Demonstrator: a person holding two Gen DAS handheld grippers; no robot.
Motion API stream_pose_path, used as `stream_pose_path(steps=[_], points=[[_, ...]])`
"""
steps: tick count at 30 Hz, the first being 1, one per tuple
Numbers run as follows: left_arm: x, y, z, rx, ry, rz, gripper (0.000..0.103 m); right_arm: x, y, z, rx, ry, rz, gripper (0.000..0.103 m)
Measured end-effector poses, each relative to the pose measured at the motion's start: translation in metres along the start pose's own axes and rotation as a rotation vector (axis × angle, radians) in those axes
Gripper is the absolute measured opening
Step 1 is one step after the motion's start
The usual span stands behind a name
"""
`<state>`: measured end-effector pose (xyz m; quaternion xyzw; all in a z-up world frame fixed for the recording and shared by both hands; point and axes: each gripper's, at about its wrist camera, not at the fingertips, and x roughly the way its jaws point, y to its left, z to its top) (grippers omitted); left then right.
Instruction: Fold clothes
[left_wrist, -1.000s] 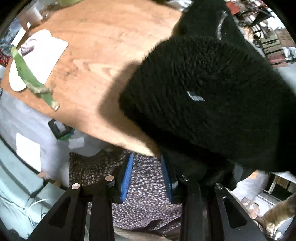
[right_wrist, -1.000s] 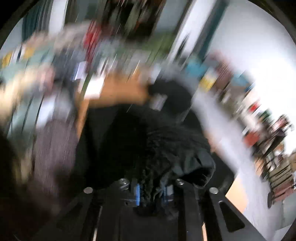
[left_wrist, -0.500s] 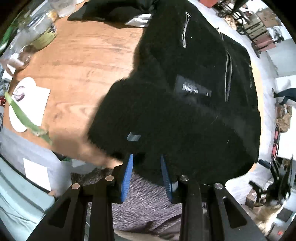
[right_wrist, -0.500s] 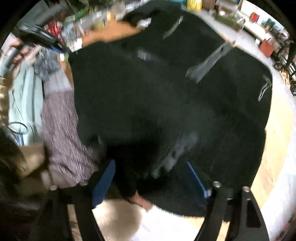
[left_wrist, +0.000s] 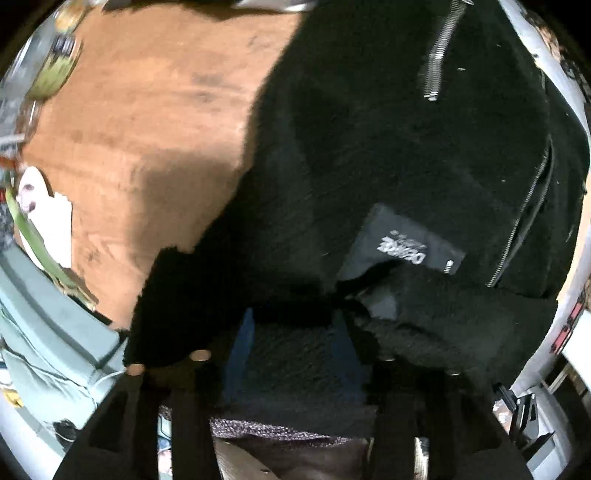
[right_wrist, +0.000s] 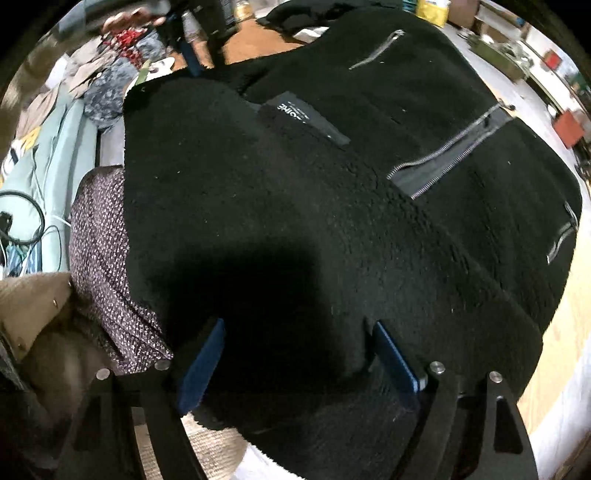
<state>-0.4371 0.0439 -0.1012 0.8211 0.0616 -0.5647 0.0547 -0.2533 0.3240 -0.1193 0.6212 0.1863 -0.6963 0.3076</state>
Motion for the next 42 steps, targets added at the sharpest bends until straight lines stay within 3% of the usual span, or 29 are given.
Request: stream_pose_path(steps=[2,6,10,11,12,14,16,18,21,24,30,33,34,38,42], points=[[0.006,-0.009,0.005,0.009,0.001,0.070,0.071,-0.001,-0.003,0.004,-0.011,-0.002,0.007,0.085],[0.033,-0.018,0.003,0.061,0.063,0.218,0.071,0.018,-0.010,0.011,0.003,0.025,0.064,0.085],[0.040,-0.024,-0.010,0.146,0.055,0.266,0.070,0.039,-0.014,0.006,0.040,0.092,0.103,0.081],[0.036,-0.022,-0.013,0.155,0.038,0.264,0.063,0.041,-0.013,0.005,0.049,0.096,0.112,0.077],[0.032,-0.021,-0.016,0.162,0.019,0.261,0.044,0.042,-0.012,0.004,0.054,0.097,0.115,0.066],[0.024,-0.018,-0.023,0.177,-0.019,0.256,0.020,0.037,-0.005,0.004,0.040,0.083,0.081,0.051],[0.016,-0.016,-0.030,0.191,-0.056,0.250,0.013,0.028,-0.001,0.008,0.027,0.073,0.039,0.037],[0.001,-0.011,-0.043,0.208,-0.111,0.198,0.007,0.017,0.002,0.012,0.017,0.059,-0.012,0.033],[-0.027,-0.003,-0.055,0.195,-0.194,0.114,0.006,-0.018,-0.004,0.031,0.030,-0.022,-0.187,0.029],[-0.043,0.013,-0.066,0.173,-0.251,0.045,0.005,-0.078,0.002,0.056,0.004,-0.180,-0.419,0.028],[-0.088,0.061,-0.105,0.161,-0.451,-0.189,0.000,-0.187,0.061,0.078,-0.088,-0.556,-0.633,0.026],[-0.068,0.076,-0.120,0.177,-0.465,-0.259,0.000,-0.196,0.088,0.052,-0.150,-0.603,-0.624,0.032],[-0.052,0.079,-0.122,0.182,-0.446,-0.271,0.000,-0.185,0.089,0.041,-0.147,-0.562,-0.585,0.034],[0.011,0.086,-0.126,0.187,-0.341,-0.273,0.000,-0.107,0.083,-0.003,-0.031,-0.291,-0.303,0.034],[0.072,0.097,-0.130,0.156,-0.196,-0.265,0.000,-0.013,0.115,-0.056,-0.019,-0.042,-0.028,0.035]])
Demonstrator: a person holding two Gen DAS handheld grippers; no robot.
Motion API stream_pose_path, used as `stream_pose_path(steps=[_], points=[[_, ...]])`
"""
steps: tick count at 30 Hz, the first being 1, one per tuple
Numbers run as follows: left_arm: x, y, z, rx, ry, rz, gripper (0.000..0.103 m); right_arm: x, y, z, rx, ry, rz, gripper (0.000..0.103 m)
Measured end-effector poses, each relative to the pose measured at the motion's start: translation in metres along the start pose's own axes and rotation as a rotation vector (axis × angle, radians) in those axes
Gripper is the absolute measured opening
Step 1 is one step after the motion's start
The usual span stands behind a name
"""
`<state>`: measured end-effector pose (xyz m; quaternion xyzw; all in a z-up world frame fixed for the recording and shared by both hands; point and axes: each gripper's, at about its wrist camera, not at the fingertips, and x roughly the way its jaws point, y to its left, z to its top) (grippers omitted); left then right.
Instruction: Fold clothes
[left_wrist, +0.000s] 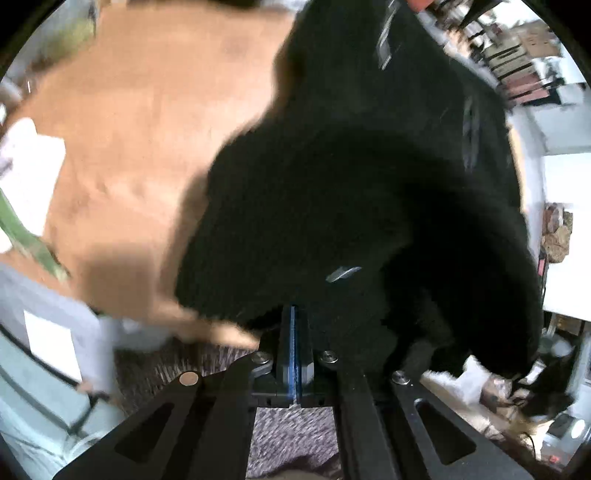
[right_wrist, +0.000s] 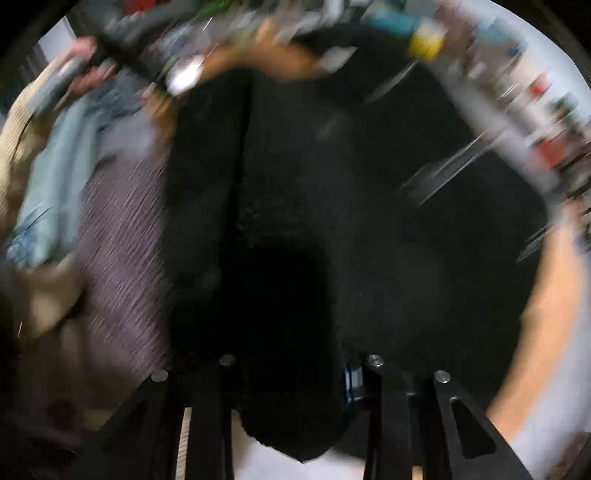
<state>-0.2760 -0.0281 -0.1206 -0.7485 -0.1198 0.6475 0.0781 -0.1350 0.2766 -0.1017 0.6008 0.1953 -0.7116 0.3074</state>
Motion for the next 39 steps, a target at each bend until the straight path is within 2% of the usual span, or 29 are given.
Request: stream_pose_path(steps=[1,3,4,5,6,7,8,9,11,13,15,16,17,19,20,21,23,25,29,32,35,39], points=[[0.004,0.005,-0.002,-0.021,0.012,0.002,0.000,0.011,0.011,-0.008,-0.005,0.032,0.035,0.036],[0.005,0.014,-0.004,-0.067,0.017,-0.015,0.000,0.014,0.025,-0.013,-0.030,0.042,0.056,0.043],[-0.002,0.016,-0.003,-0.085,-0.008,-0.053,0.000,0.003,0.025,-0.008,-0.026,0.005,0.062,0.048],[-0.013,0.014,-0.003,-0.092,-0.047,-0.112,0.001,-0.010,0.024,-0.004,-0.019,-0.038,0.076,0.050],[-0.025,0.012,-0.003,-0.097,-0.087,-0.175,0.005,-0.026,0.018,0.001,-0.005,-0.096,0.112,0.053],[-0.032,0.010,-0.004,-0.098,-0.110,-0.213,0.011,-0.043,0.013,0.007,0.009,-0.154,0.150,0.065],[-0.041,0.006,-0.004,-0.097,-0.132,-0.258,0.029,-0.060,0.010,0.013,0.018,-0.209,0.190,0.070],[-0.050,0.001,-0.004,-0.100,-0.153,-0.308,0.056,-0.075,0.007,0.020,0.022,-0.263,0.220,0.075],[-0.062,-0.008,0.001,-0.111,-0.201,-0.390,0.076,-0.096,0.006,0.037,0.016,-0.342,0.237,0.075],[-0.064,-0.017,0.009,-0.136,-0.238,-0.398,0.076,-0.101,0.000,0.053,0.020,-0.380,0.195,0.076],[-0.051,-0.023,0.022,-0.177,-0.232,-0.329,0.076,-0.089,-0.006,0.074,0.062,-0.358,0.158,0.076],[-0.042,-0.025,0.027,-0.197,-0.213,-0.312,0.076,-0.078,-0.009,0.084,0.087,-0.336,0.167,0.076],[-0.029,-0.025,0.031,-0.228,-0.194,-0.327,0.075,-0.067,-0.013,0.093,0.111,-0.313,0.175,0.076],[-0.007,-0.028,0.032,-0.259,-0.174,-0.358,0.038,-0.049,-0.028,0.107,0.157,-0.268,0.183,0.076],[0.000,-0.030,0.028,-0.217,-0.174,-0.360,0.010,-0.037,-0.034,0.112,0.185,-0.240,0.189,0.075],[0.005,-0.031,0.021,-0.167,-0.186,-0.331,0.010,-0.030,-0.044,0.111,0.214,-0.216,0.205,0.074],[0.011,-0.024,0.003,-0.135,-0.209,-0.283,0.010,-0.015,-0.055,0.105,0.259,-0.177,0.255,0.074],[0.021,-0.005,-0.019,-0.172,-0.193,-0.296,0.010,-0.005,-0.057,0.094,0.263,-0.147,0.281,0.074],[0.030,0.021,-0.041,-0.244,-0.209,-0.389,0.010,0.007,-0.046,0.080,0.235,-0.096,0.305,0.076],[0.031,0.019,-0.044,-0.229,-0.233,-0.374,0.010,0.016,-0.027,0.085,0.190,-0.069,0.320,0.078],[0.029,0.021,-0.052,-0.202,-0.253,-0.342,0.010,0.030,-0.012,0.093,0.146,-0.035,0.294,0.081],[0.021,0.041,-0.063,-0.244,-0.277,-0.400,0.010,0.029,-0.018,0.096,0.181,-0.040,0.343,0.080]])
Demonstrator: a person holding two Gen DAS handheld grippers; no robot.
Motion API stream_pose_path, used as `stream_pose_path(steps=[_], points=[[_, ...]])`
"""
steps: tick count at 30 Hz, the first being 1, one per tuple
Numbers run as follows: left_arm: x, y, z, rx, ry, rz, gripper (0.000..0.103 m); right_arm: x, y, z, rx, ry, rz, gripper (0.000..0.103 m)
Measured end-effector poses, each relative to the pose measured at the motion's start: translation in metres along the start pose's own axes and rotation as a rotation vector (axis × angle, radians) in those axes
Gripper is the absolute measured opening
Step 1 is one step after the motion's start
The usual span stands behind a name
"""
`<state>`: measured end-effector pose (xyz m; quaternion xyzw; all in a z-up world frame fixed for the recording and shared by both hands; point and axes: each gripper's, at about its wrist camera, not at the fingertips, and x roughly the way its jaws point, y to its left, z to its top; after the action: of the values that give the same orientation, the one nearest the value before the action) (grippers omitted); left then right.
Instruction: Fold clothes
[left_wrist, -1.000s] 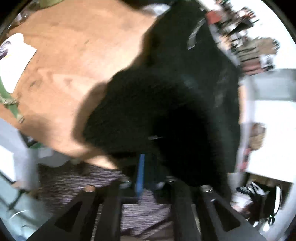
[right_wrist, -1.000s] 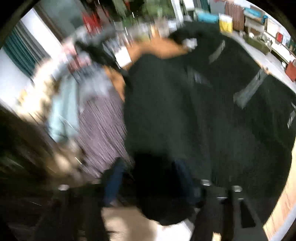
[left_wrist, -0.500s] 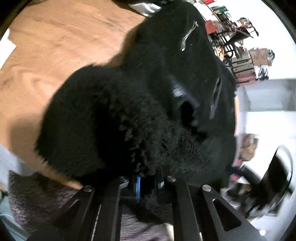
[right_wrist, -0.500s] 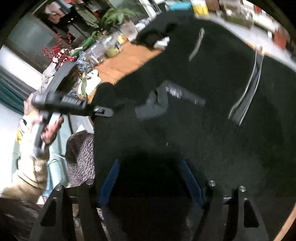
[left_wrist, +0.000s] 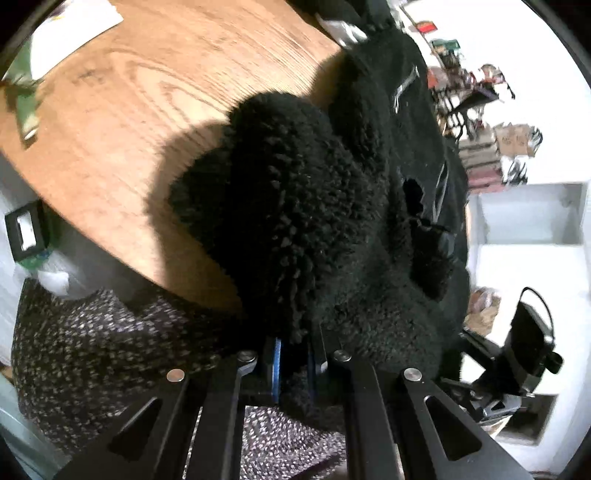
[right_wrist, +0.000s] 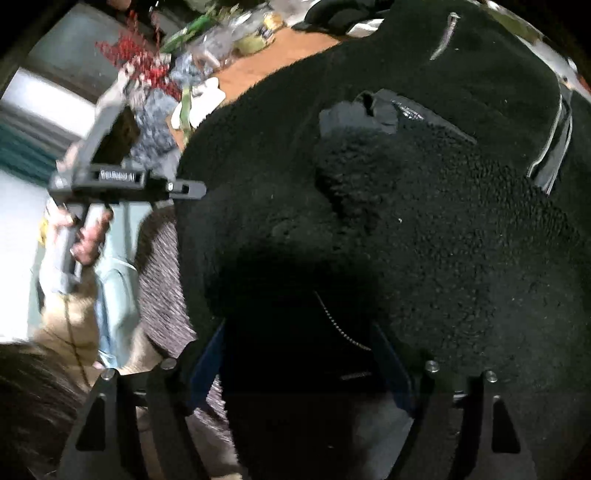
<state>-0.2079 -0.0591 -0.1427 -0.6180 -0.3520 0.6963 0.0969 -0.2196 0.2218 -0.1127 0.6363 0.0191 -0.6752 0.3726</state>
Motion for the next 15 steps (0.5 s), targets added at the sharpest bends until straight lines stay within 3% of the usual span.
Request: stream_pose_path(steps=[3,5,6,7,10,15], points=[[0.003,0.001,-0.002,-0.007,-0.011,-0.026,0.010,0.008,0.002,-0.003,0.006,0.018,0.006,0.080],[0.005,-0.003,-0.001,-0.004,-0.012,-0.045,0.010,0.020,0.007,-0.006,0.018,0.072,0.038,0.047],[0.003,-0.004,-0.001,-0.002,-0.009,-0.061,0.010,0.026,0.010,-0.008,0.024,0.102,0.058,0.023],[-0.003,-0.005,0.000,0.003,-0.016,-0.075,0.010,0.023,0.014,-0.008,0.012,0.102,0.051,0.018],[-0.042,-0.012,-0.002,0.008,-0.120,-0.183,0.010,-0.019,0.035,0.008,-0.081,0.005,-0.040,0.016],[-0.095,-0.040,0.000,0.084,-0.272,-0.375,0.010,-0.144,0.079,0.038,-0.228,-0.313,-0.122,0.015]])
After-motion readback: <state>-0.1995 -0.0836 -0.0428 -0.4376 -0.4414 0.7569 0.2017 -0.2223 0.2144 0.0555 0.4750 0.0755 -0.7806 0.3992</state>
